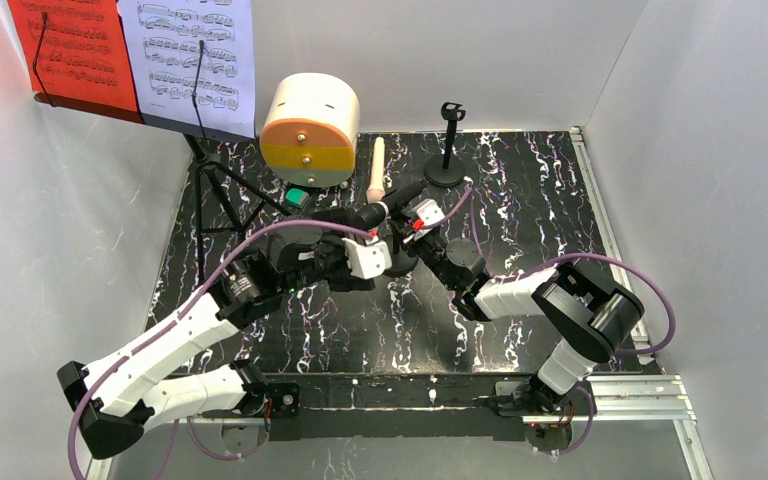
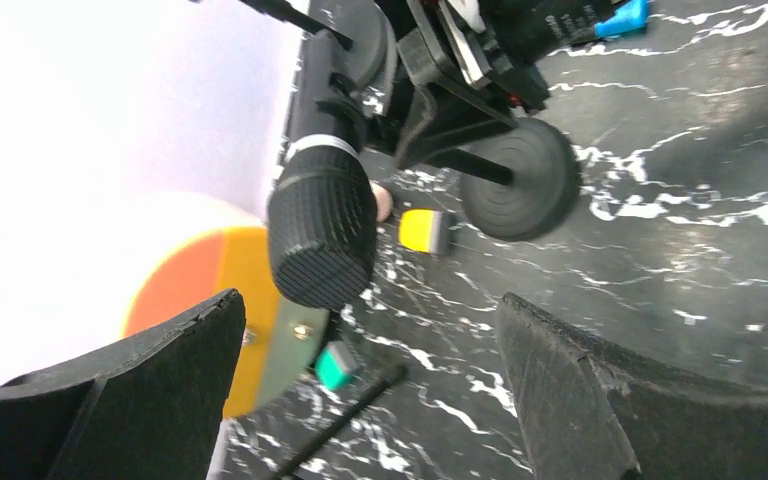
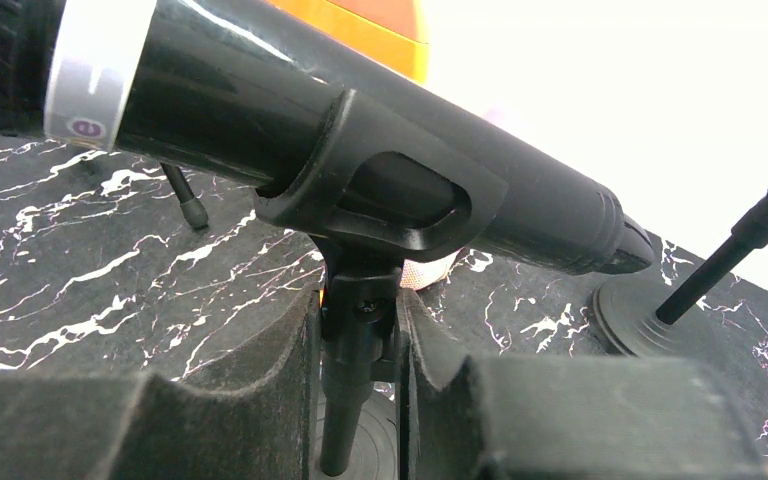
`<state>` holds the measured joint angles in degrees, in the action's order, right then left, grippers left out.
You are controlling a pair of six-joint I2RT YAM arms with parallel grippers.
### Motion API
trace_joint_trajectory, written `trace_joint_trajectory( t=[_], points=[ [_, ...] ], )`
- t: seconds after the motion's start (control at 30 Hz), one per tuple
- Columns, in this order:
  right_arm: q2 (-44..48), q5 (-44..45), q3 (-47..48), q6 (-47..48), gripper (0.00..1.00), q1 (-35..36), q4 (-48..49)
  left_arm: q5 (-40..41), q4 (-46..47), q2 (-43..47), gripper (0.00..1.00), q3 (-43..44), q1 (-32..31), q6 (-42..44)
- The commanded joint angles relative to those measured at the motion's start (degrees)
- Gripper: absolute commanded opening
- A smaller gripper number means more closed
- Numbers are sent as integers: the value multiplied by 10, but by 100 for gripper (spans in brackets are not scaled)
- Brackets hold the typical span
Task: Pack up the instrument practice props
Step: Remove the microphone from the microphone stand.
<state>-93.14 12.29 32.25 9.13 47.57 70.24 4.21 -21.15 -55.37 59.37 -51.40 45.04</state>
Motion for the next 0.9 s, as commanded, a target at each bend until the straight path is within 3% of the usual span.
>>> trace_joint_trajectory(
  t=[0.0, 0.23, 0.53, 0.63, 0.87],
  points=[
    [-27, 23, -22, 38, 1, -13, -164, 9, 104, -5, 94, -17, -3, 152],
    [-27, 18, -21, 34, 1, -13, -165, 33, 142, -57, 93, -10, -6, 237],
    [-27, 17, -20, 33, 1, -13, -165, 67, 140, -127, 80, 5, -11, 281],
    [-27, 18, -21, 33, 1, -13, -166, 87, 140, -142, 70, 13, -11, 282],
    [-30, 31, -22, 37, 1, -17, -165, 92, 123, -115, 31, 14, -12, 262]
  ],
)
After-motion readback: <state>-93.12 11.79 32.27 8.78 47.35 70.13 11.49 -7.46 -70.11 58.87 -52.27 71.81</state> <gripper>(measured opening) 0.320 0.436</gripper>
